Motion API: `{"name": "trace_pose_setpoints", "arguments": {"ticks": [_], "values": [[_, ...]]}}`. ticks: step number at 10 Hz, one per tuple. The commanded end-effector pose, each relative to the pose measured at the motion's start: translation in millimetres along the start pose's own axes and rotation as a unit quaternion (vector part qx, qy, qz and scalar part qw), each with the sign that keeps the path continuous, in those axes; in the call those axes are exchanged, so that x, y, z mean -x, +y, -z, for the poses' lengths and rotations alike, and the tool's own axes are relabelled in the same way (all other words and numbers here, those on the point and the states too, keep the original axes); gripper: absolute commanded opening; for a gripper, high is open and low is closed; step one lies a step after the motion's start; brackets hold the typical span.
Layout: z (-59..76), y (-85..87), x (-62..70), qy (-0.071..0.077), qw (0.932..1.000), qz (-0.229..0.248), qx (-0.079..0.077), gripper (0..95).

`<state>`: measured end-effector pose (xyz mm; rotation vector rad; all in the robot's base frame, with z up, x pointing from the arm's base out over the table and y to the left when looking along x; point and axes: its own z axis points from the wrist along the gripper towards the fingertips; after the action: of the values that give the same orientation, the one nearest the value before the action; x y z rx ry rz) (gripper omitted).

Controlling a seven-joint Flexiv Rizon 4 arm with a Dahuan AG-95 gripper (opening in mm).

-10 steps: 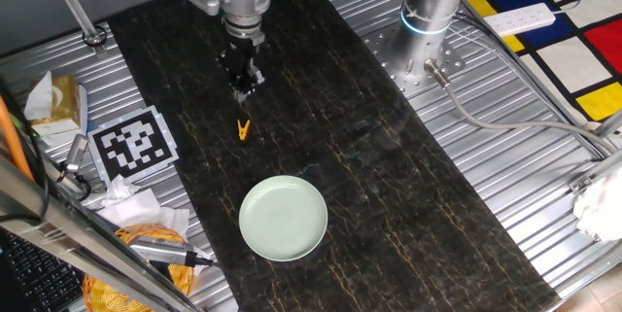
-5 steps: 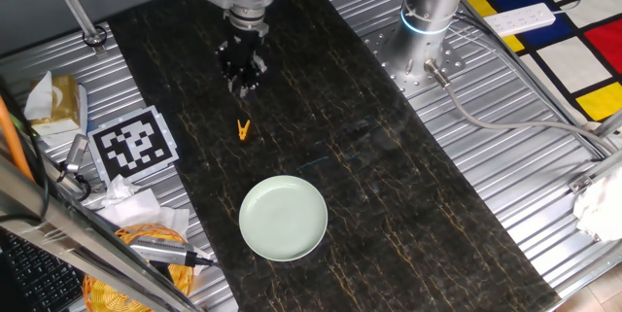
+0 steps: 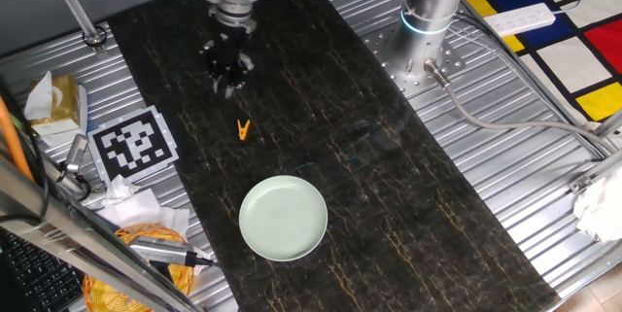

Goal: Use a clamp

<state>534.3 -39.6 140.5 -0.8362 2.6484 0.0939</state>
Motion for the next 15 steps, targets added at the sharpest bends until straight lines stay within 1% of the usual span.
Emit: {"name": "trace_pose_setpoints", "arguments": {"ticks": [1, 2, 3, 4, 6, 7, 9, 10, 11, 13, 15], "values": [[5.1, -0.8, 9.0, 0.033, 0.999, -0.021, 0.024, 0.0], [4.2, 1.7, 10.6, 0.057, 0.9973, -0.023, 0.039, 0.0], [1.7, 5.9, 12.0, 0.063, 0.9968, -0.025, 0.042, 0.0], [-0.4, 11.3, 11.1, 0.066, 0.9966, -0.027, 0.041, 0.0], [-1.7, 17.6, 7.4, 0.067, 0.9965, -0.03, 0.039, 0.0], [-2.0, 18.1, 6.5, 0.07, 0.9965, -0.028, 0.036, 0.0], [-3.7, 19.7, 3.7, 0.073, 0.9963, -0.027, 0.036, 0.0], [-3.6, 22.4, 0.1, 0.083, 0.9952, -0.034, 0.04, 0.0], [-4.1, 25.6, -4.4, 0.088, 0.9946, -0.037, 0.04, 0.0], [-6.9, 29.1, -9.8, 0.088, 0.9944, -0.043, 0.04, 0.0], [-12.7, 32.4, -15.5, 0.078, 0.9943, -0.059, 0.044, 0.0]]}}
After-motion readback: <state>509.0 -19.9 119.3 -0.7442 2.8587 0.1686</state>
